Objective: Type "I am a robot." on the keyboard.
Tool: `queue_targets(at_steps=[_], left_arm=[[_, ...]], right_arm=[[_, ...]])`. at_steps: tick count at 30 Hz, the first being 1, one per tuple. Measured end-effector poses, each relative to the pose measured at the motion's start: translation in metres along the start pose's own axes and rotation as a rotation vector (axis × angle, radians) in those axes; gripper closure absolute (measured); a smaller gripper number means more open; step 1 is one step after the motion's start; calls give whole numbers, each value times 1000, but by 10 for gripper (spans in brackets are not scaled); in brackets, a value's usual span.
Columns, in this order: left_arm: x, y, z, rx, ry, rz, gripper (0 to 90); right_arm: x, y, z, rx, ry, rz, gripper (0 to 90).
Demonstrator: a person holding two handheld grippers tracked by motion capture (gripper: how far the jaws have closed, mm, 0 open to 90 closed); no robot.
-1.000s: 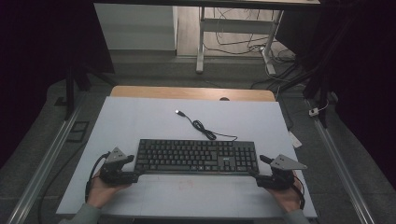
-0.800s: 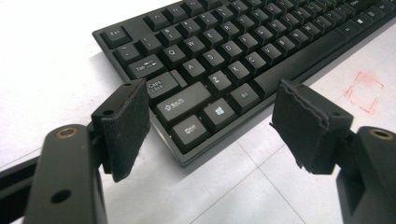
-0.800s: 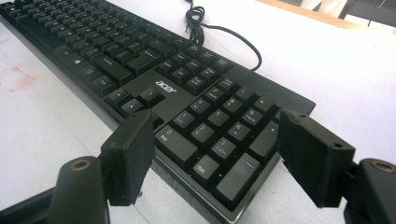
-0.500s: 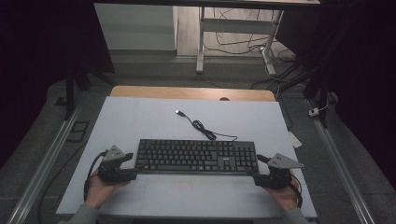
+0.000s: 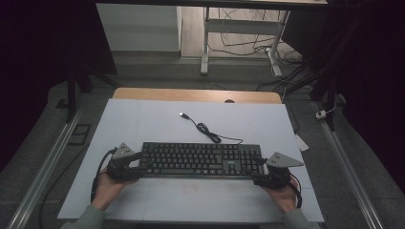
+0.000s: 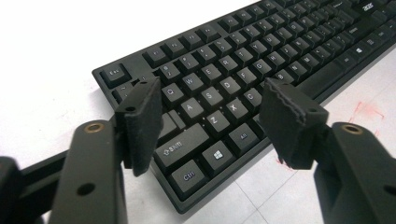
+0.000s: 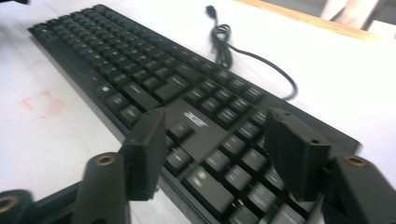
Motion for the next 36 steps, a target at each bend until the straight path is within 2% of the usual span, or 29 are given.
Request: queue_targets(at_steps=[5,6,7,14,18,22,28,32,36], left_arm=[[0,-2,2,8,0,2,438],[0,-2,2,8,0,2,440],[0,-3,3,11,0,1,440],[0,-5,4,16,2,2,440],[0,-6,5,17,0,-1,440],[1,-5,3,6,-1,4,486],[2,-5,4,4,-1,15,639],[2,-7,5,10,4,26,702],[3,-7,6,10,9,34,804]], right_arm=[[6,12,10,-7,26,-4,559],[6,12,10,-7,26,-4,559],[8,17,15,-7,32,-8,628],[17,27,28,12,68,-26,890],[23,33,34,11,86,-46,897],[27,47,44,19,101,-77,896],[34,69,63,-13,117,-74,895],[39,76,73,-18,124,-74,895],[46,86,87,-36,147,-69,896]])
Point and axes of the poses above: each handheld gripper's, and its own axes: z roughly forward along the jaws, y roughly out of its top, x roughly to its left, the point moved 10 cm from there along z, roughly forward along the jaws, and after that the axes turned 15 degrees about -z, right-handed, at the moved point
